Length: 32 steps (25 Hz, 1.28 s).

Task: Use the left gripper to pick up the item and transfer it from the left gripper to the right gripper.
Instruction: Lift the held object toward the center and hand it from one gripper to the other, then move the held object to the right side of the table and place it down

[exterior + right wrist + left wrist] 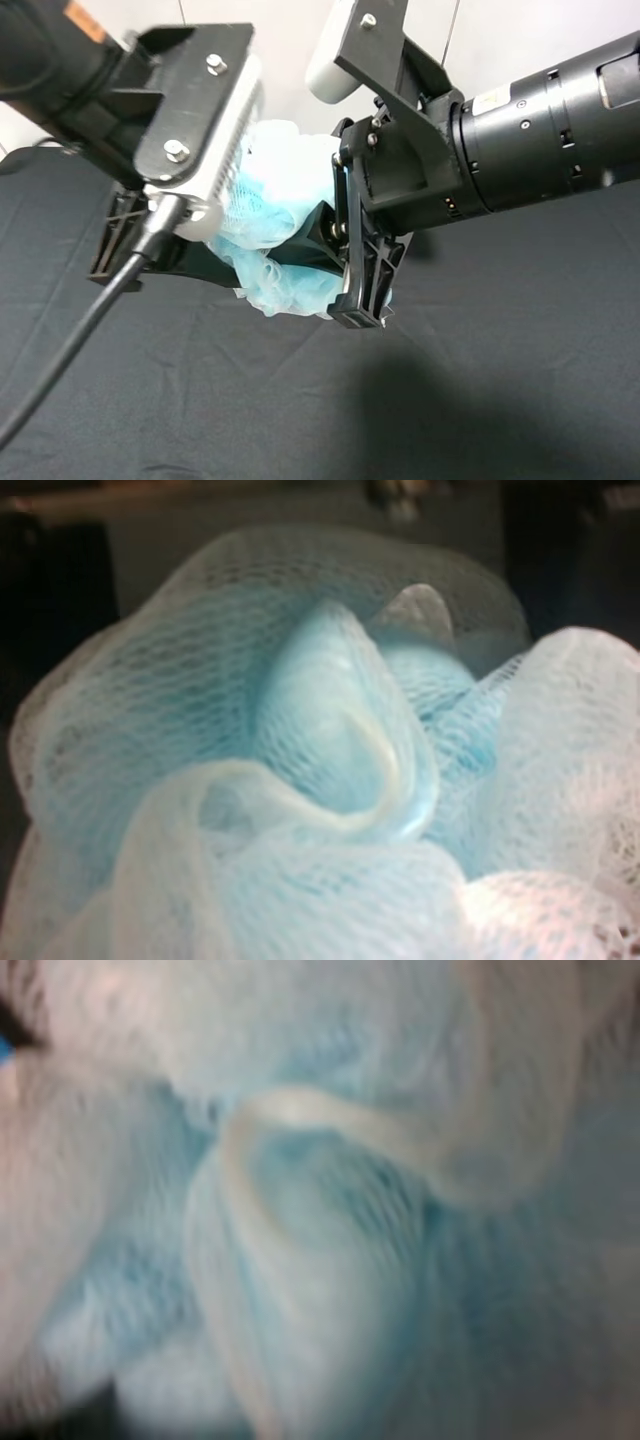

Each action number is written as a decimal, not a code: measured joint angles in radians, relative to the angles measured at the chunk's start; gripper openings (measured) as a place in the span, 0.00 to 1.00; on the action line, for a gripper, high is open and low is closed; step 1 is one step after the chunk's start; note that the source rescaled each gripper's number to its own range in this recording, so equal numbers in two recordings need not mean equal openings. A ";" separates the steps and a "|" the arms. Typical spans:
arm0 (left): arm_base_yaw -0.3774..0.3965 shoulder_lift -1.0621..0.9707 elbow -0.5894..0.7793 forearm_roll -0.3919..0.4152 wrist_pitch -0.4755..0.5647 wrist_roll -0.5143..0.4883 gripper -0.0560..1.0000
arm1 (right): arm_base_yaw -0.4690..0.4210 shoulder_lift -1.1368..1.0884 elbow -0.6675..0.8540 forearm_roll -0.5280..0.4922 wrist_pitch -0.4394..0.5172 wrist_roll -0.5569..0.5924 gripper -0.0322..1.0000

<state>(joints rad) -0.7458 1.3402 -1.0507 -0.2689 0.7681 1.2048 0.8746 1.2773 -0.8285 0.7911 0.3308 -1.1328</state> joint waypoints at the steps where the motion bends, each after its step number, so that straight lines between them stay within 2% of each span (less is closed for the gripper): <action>1: 0.000 -0.010 0.000 0.024 0.010 -0.030 0.78 | 0.000 0.001 0.000 0.000 -0.005 0.000 0.10; 8: 0.000 -0.089 0.000 0.135 0.102 -0.175 0.78 | 0.000 0.001 0.000 0.000 -0.010 0.000 0.09; 18: 0.000 -0.235 0.000 0.203 0.214 -0.329 0.78 | 0.000 0.001 0.000 0.000 -0.014 0.000 0.09; 27: 0.000 -0.346 0.000 0.295 0.352 -0.635 0.78 | 0.000 0.001 0.000 0.000 -0.018 0.000 0.09; 32: 0.000 -0.405 0.000 0.311 0.396 -0.778 0.78 | 0.000 0.001 0.000 0.000 -0.020 0.007 0.09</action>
<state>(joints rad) -0.7458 0.9348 -1.0506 0.0417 1.1645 0.4272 0.8746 1.2781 -0.8285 0.7911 0.3111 -1.1260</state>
